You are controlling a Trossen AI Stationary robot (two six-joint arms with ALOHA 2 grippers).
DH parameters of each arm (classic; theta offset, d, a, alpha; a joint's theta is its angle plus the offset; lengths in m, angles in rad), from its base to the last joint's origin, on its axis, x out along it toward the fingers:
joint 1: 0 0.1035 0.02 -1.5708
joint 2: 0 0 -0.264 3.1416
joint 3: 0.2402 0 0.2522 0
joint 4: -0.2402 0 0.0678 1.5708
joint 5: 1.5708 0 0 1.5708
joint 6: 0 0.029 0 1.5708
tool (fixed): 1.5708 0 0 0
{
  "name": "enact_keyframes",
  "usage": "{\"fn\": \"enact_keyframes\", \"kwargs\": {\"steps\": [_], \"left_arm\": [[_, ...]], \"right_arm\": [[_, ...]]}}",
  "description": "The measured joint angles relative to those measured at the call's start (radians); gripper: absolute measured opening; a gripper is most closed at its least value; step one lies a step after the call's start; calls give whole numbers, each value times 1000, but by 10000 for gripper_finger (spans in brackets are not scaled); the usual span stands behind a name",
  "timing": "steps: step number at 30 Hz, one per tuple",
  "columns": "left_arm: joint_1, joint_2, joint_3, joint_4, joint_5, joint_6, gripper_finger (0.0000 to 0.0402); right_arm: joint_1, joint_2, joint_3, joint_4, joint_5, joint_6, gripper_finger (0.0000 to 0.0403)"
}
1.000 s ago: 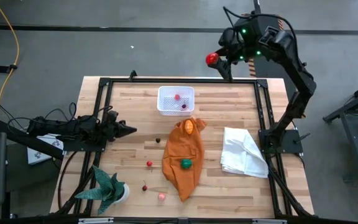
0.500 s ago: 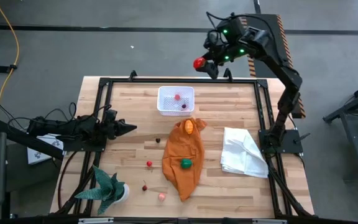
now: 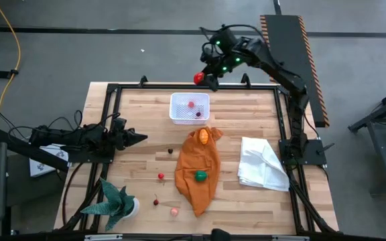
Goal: Pick and placing Produce into tupperware
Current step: Put the red tomato into the white basket
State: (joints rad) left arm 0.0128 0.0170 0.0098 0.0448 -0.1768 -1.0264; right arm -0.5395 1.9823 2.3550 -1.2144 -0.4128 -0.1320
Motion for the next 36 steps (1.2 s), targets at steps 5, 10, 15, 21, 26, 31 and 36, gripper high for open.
{"fn": "enact_keyframes", "kwargs": {"steps": [5,10,15,21,26,31,36], "left_arm": [[0,0,0,0,0,0,1],[0,0,0,-1,0,0,1],[0,0,0,-1,0,0,1],[0,0,0,-1,0,0,1],[0,0,0,-1,1,0,1],[0,0,0,-1,1,0,1],[0,0,0,-1,1,0,1]], "right_arm": [[23,60,0,-1,-12,-9,248],[44,117,0,-2,-20,-27,248],[52,178,0,-13,-61,-45,248],[51,247,0,-19,-59,-45,248],[54,295,0,-19,25,-62,248],[55,352,0,-19,35,-71,248],[67,398,0,0,70,-72,248]]}}
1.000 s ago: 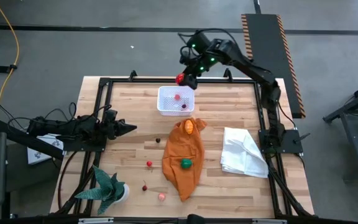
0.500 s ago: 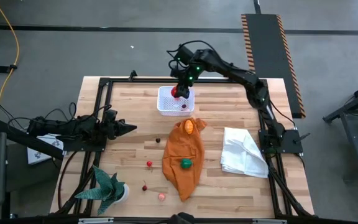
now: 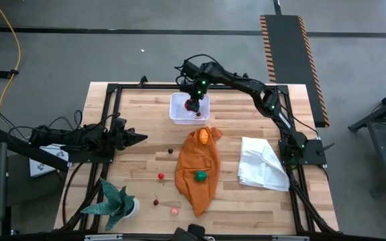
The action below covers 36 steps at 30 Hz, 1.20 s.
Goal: Pick and placing Produce into tupperware
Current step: Put the red tomato into the white basket
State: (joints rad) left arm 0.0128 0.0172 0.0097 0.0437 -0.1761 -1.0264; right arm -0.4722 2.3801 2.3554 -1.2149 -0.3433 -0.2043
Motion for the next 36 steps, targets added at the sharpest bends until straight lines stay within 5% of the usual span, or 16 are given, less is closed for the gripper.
{"fn": "enact_keyframes", "kwargs": {"steps": [36], "left_arm": [[0,0,0,0,3,0,1]], "right_arm": [[19,62,-48,83,68,32,248]]}}
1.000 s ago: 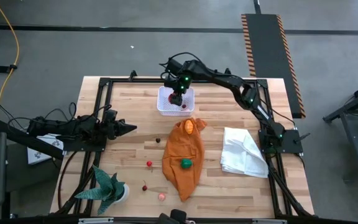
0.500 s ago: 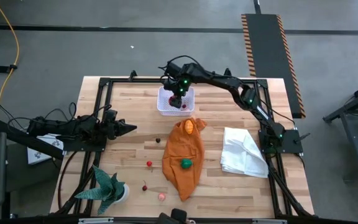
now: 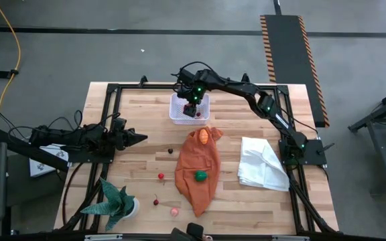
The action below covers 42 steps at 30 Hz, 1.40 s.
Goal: Pick and placing Produce into tupperware
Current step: Put the red tomato into the white basket, then put the orange croissant into the white basket
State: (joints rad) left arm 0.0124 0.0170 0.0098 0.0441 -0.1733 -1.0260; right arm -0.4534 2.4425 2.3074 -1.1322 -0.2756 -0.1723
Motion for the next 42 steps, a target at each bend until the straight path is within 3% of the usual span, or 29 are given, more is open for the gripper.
{"fn": "enact_keyframes", "kwargs": {"steps": [17,26,42], "left_arm": [[0,0,0,0,5,0,1],[0,0,0,-1,4,0,1],[0,0,0,-1,4,0,1]], "right_arm": [[0,11,0,-7,15,37,248],[0,11,0,-7,10,36,282],[0,11,0,7,16,39,284]]}}
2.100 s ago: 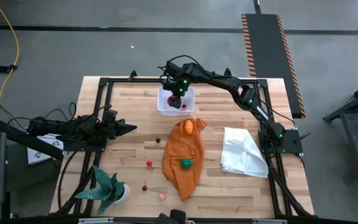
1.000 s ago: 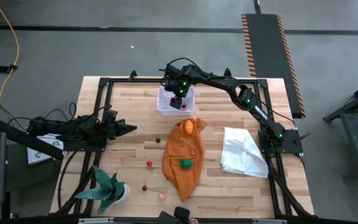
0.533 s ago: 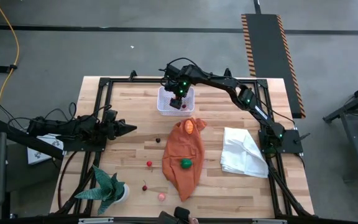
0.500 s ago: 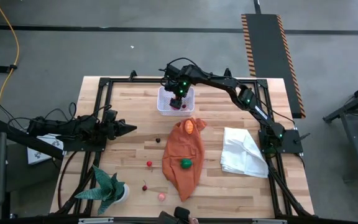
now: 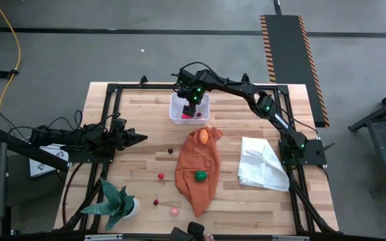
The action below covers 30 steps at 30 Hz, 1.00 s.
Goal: Pick and placing Produce into tupperware
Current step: Put the orange croissant into the white basket
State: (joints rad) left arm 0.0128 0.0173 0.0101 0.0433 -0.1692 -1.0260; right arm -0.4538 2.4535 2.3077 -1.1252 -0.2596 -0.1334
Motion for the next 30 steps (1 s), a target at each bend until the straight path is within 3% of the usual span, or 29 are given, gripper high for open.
{"fn": "enact_keyframes", "kwargs": {"steps": [11,30], "left_arm": [[0,0,0,0,0,0,1],[0,0,0,-1,4,9,1]], "right_arm": [[-19,-10,49,-27,-9,29,284],[-17,-138,49,-33,-99,121,284]]}}
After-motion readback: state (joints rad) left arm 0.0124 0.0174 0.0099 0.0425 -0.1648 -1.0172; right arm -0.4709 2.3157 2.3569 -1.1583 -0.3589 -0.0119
